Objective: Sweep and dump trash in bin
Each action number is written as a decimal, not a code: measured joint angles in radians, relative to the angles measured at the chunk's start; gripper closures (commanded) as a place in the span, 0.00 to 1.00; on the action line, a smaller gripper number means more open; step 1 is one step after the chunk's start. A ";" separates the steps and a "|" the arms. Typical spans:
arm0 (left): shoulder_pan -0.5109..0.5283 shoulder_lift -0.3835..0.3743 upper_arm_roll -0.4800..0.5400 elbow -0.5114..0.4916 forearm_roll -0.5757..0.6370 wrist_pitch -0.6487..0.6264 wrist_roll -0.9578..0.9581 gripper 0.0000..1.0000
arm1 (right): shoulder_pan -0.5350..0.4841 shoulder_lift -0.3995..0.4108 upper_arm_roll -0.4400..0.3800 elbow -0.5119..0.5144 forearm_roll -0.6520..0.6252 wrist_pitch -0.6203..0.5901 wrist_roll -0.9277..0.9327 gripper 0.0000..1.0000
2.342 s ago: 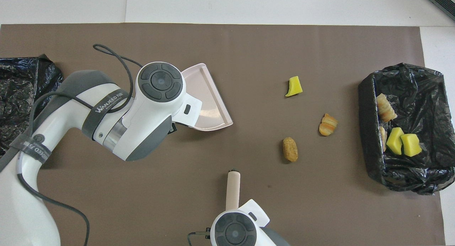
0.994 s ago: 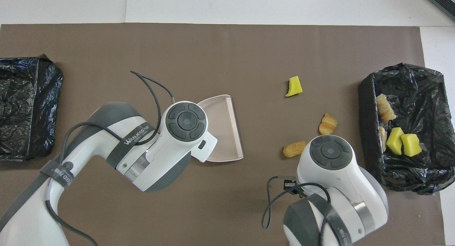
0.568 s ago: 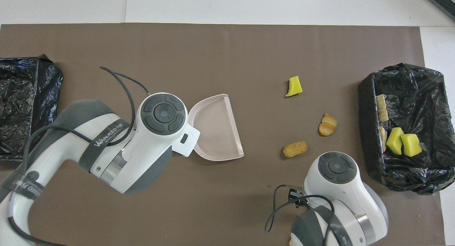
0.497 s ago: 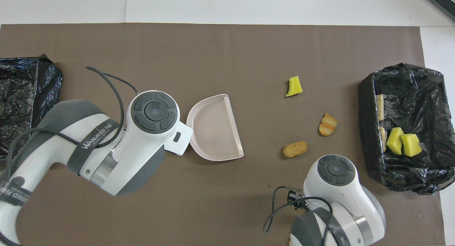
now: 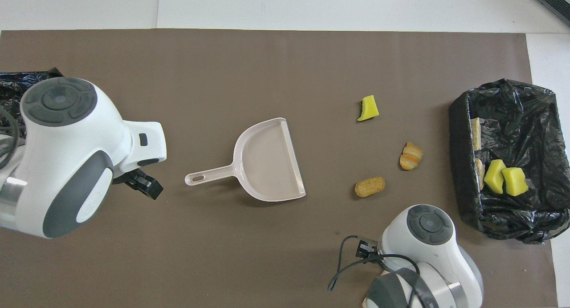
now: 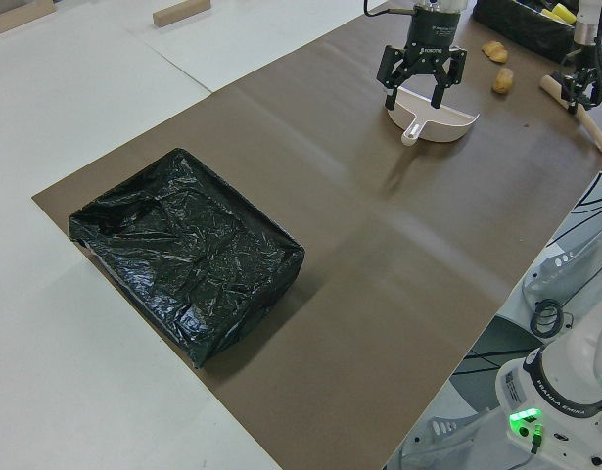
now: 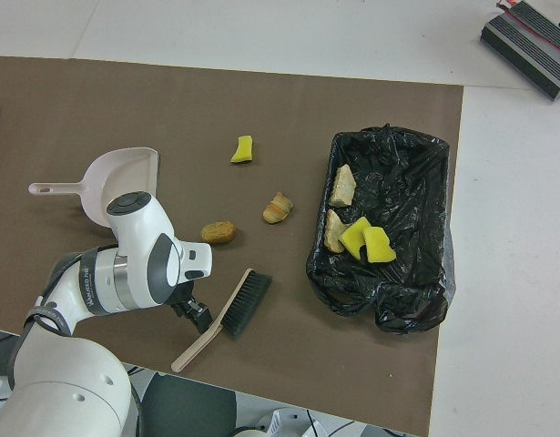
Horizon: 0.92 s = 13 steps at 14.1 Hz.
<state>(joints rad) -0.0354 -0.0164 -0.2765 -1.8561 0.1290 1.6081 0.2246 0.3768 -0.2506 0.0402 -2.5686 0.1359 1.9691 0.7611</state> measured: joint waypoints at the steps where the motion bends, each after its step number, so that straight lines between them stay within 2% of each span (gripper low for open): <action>1: 0.000 -0.004 0.033 0.020 -0.007 0.000 -0.002 0.00 | -0.001 0.008 0.000 0.031 -0.007 0.016 -0.008 0.00; 4: 0.000 -0.014 0.121 0.104 -0.076 -0.011 -0.008 0.00 | -0.040 0.081 -0.003 0.210 -0.120 0.021 -0.069 0.00; 6: 0.000 -0.019 0.177 0.186 -0.119 -0.043 -0.009 0.00 | -0.129 0.162 -0.006 0.355 -0.191 0.034 -0.166 0.00; 10: -0.018 -0.014 0.237 0.326 -0.126 -0.123 -0.016 0.00 | -0.259 0.304 -0.013 0.615 -0.244 0.040 -0.394 0.00; 13: -0.040 0.023 0.287 0.433 -0.127 -0.195 -0.019 0.00 | -0.338 0.320 -0.015 0.751 -0.268 -0.031 -0.562 0.00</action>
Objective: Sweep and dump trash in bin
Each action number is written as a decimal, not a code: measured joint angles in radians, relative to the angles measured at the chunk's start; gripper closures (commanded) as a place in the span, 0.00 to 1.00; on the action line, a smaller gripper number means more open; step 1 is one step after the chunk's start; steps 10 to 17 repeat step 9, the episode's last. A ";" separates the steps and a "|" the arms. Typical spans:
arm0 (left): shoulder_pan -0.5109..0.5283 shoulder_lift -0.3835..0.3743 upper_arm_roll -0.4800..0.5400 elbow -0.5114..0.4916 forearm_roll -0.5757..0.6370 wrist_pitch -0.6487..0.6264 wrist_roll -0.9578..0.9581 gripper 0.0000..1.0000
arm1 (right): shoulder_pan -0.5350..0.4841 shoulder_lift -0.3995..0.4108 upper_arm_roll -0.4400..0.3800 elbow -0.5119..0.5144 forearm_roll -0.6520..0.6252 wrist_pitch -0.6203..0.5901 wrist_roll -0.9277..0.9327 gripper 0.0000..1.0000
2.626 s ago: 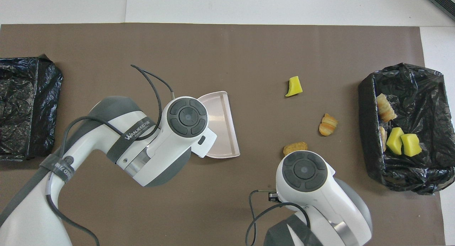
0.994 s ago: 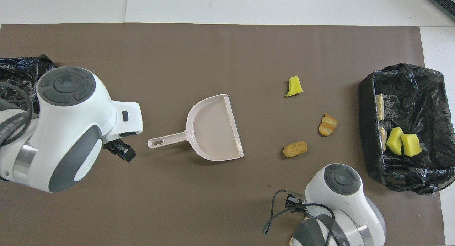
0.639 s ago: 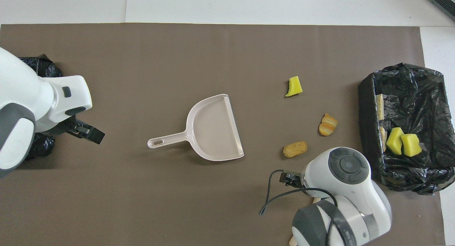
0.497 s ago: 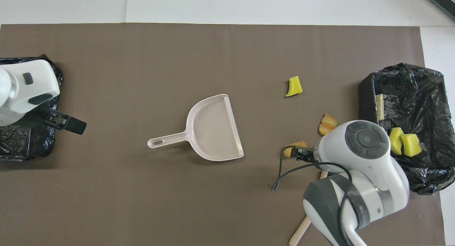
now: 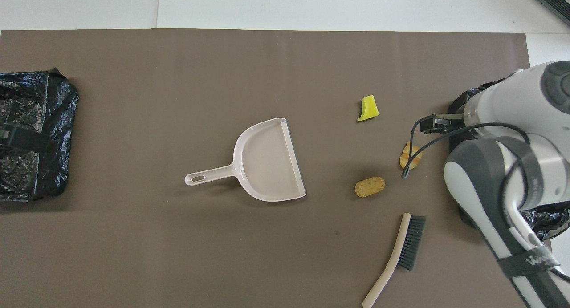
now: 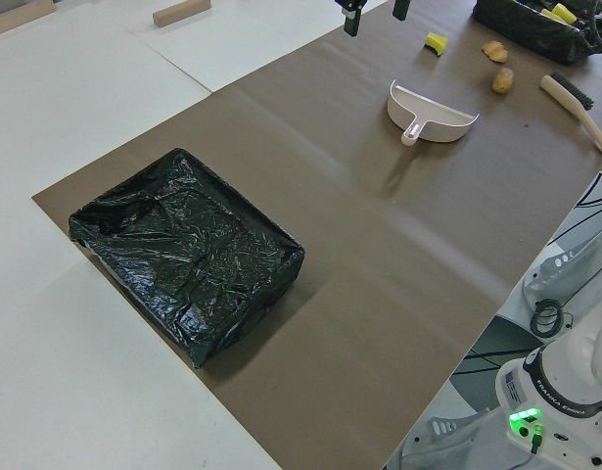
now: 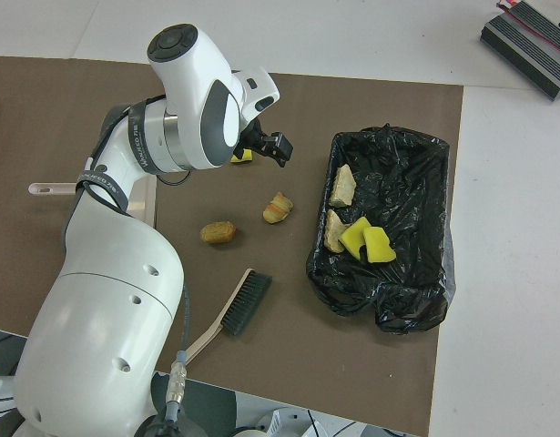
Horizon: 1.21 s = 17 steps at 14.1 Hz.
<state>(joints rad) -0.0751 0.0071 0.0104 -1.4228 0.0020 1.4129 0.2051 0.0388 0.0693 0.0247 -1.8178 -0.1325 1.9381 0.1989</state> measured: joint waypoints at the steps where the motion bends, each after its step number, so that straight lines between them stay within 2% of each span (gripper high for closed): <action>1: 0.000 0.012 0.005 0.030 0.000 -0.019 0.000 0.00 | -0.023 -0.007 -0.001 0.055 0.000 -0.066 -0.055 0.00; 4: -0.002 0.022 0.002 0.066 0.000 -0.045 -0.021 0.00 | -0.049 -0.050 -0.002 0.212 0.001 -0.327 -0.129 0.00; 6: -0.009 0.014 0.000 0.071 0.000 -0.050 -0.065 0.00 | -0.048 -0.081 0.001 0.245 0.011 -0.407 -0.129 0.00; 9: -0.013 -0.003 0.000 0.056 0.000 -0.073 -0.094 0.00 | -0.048 -0.100 0.001 0.228 0.072 -0.416 -0.129 0.00; 17: -0.013 -0.003 0.000 0.056 0.000 -0.073 -0.094 0.00 | -0.048 -0.100 0.001 0.228 0.072 -0.416 -0.129 0.00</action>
